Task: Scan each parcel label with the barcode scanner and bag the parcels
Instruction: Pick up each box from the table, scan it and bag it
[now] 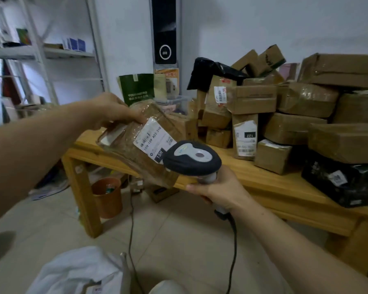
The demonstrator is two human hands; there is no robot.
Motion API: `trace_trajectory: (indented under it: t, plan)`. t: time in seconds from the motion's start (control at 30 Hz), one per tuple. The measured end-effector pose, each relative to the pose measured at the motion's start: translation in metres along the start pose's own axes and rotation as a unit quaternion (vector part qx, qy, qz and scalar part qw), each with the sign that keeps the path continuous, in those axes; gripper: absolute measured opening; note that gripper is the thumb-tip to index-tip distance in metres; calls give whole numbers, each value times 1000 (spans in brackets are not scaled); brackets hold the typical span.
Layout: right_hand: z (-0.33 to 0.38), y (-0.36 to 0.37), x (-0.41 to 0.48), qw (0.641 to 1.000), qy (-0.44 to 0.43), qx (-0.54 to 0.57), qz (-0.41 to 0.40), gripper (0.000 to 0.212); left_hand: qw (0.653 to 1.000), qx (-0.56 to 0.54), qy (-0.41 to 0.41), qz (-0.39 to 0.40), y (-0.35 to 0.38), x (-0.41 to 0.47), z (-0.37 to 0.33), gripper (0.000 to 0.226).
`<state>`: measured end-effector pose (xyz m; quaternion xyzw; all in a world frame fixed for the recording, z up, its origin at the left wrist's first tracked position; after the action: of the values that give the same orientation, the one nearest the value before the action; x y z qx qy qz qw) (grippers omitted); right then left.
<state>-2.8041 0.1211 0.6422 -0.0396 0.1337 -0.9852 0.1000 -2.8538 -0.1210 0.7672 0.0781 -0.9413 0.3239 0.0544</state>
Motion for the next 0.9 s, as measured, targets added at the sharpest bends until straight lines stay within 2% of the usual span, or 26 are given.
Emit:
trace_trajectory:
  t: [0.07, 0.1, 0.2, 0.37, 0.5, 0.9]
  plan:
    - [6, 13, -1, 998, -38, -41, 4, 44, 998, 62, -11, 11, -13, -4, 4, 75]
    - [9, 19, -2, 997, -50, -57, 10, 45, 996, 86, -12, 18, -18, -5, 7, 75]
    - [14, 34, -8, 994, -76, -71, 36, 46, 992, 121, -25, 17, -30, -9, 19, 66]
    - [20, 51, -13, 989, -85, -81, 85, 47, 991, 121, -53, 14, -41, -14, 39, 68]
    - [22, 55, -13, 987, -80, -119, 78, 46, 991, 114, -62, 8, -43, -16, 45, 62]
    - [16, 63, -7, 984, -65, -140, 89, 50, 993, 88, -77, -2, -43, -17, 58, 60]
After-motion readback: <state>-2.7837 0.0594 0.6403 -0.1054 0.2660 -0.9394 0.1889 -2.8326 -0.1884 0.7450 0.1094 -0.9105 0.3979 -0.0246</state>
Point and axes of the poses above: each hand's wrist, its own x-axis towards the middle knuckle, its own y-axis out of the palm, z = x × y, the point moved 2 cm from there along x, towards the middle knuckle, and after that the axes turned 9 degrees about y, right-handed, at the moved point
